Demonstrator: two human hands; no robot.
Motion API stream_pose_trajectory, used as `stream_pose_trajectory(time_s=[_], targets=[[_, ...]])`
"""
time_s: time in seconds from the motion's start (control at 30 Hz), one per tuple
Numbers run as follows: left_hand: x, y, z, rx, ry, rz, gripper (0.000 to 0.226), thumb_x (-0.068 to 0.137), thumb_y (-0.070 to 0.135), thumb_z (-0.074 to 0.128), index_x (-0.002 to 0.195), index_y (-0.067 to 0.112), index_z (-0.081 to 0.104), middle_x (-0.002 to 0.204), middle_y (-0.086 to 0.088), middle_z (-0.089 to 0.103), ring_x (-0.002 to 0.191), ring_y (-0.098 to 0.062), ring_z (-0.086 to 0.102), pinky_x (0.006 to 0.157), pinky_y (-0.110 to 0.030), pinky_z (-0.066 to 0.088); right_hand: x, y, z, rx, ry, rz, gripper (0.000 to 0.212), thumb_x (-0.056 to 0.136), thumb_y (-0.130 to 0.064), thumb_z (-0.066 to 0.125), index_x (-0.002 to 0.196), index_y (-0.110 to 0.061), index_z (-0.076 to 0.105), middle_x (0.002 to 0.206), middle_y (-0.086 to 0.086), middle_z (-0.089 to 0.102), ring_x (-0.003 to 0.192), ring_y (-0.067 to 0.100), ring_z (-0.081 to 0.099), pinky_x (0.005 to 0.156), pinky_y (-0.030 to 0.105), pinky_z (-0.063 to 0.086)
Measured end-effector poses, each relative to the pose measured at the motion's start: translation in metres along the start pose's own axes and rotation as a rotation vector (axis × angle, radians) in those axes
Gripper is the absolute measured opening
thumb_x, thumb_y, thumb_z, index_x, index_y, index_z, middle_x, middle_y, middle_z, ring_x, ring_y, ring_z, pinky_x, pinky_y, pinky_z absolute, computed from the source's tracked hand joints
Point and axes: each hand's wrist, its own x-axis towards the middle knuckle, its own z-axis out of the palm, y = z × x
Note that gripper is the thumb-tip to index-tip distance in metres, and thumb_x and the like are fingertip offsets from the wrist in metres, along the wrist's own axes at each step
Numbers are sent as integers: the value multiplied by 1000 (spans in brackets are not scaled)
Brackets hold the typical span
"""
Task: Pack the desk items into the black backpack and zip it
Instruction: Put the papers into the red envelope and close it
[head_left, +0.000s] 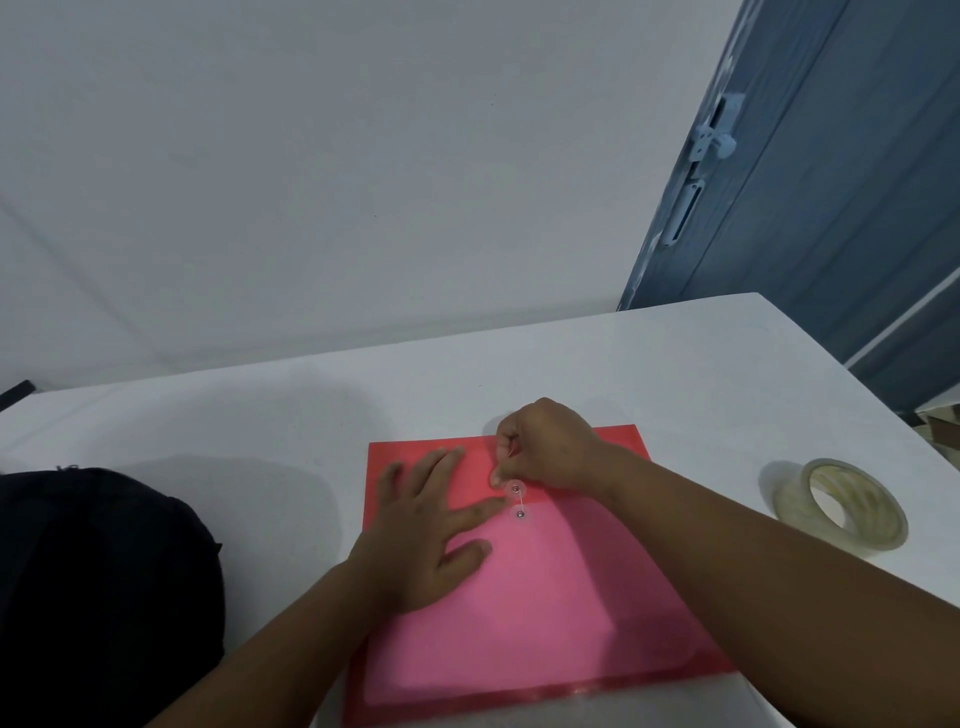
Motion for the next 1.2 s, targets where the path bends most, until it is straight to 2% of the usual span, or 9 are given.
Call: stream_pose_trajectory(time_s=[0.13,0.33,0.63,0.7,0.83,0.9,1.0,1.1,1.2], targets=[[2,0,1,36,-8,3,52,95,61,37,147,61,29,156,-19,37,146,-36,31,106,-64,26,2,-5,2,-38,-7,-12,23,64,-34,89,67,-22,70,66,-10,67,72,8,61,56,25,37],[1,-1,2,22,-20,-8,51,95,62,36,145,65,24,160,-17,31,149,-34,25,109,-66,23,0,12,0,50,45,60,28,63,-42,91,67,-21,72,61,-11,64,58,3,55,58,24,41],[1,-2,1,-15,-45,-41,52,94,65,32,143,70,18,165,-13,21,153,-28,12,114,-63,12,-27,31,0,52,124,136,26,73,-42,84,66,-23,68,58,-13,62,56,2,55,59,24,45],[1,-1,1,-30,-40,-49,52,93,66,33,143,71,19,165,-11,21,153,-27,13,114,-63,12,-39,34,4,35,154,142,23,79,-41,80,66,-26,67,57,-13,62,56,2,55,56,21,40],[0,-1,0,-67,-38,-75,53,90,69,35,141,73,19,166,-7,19,154,-24,11,116,-60,10,-67,36,24,-85,236,89,22,91,-35,62,70,-31,56,60,-13,56,59,8,50,59,30,40],[0,-1,-1,-61,-49,-83,54,89,71,33,141,73,18,166,-5,16,154,-22,8,116,-59,8,-80,39,36,-131,277,31,14,93,-34,54,83,-28,61,67,-9,62,61,13,54,59,32,46],[1,1,-3,-77,-47,-94,56,87,71,34,142,71,21,166,-4,19,154,-21,10,117,-58,8,-93,41,47,-196,287,-21,27,93,-36,42,95,-27,68,77,-6,71,65,15,62,59,30,49],[1,1,-4,-76,-45,-108,57,86,72,35,142,68,26,166,-3,19,154,-20,10,118,-56,7,-98,32,52,-307,281,-40,25,92,-29,46,75,-20,63,63,0,64,52,21,55,52,32,47],[1,1,-4,-70,-61,-116,59,85,74,32,143,68,24,167,-1,15,154,-18,7,118,-54,5,-98,13,54,-540,260,-100,34,77,-22,74,54,-22,49,43,0,49,34,21,29,36,26,31]])
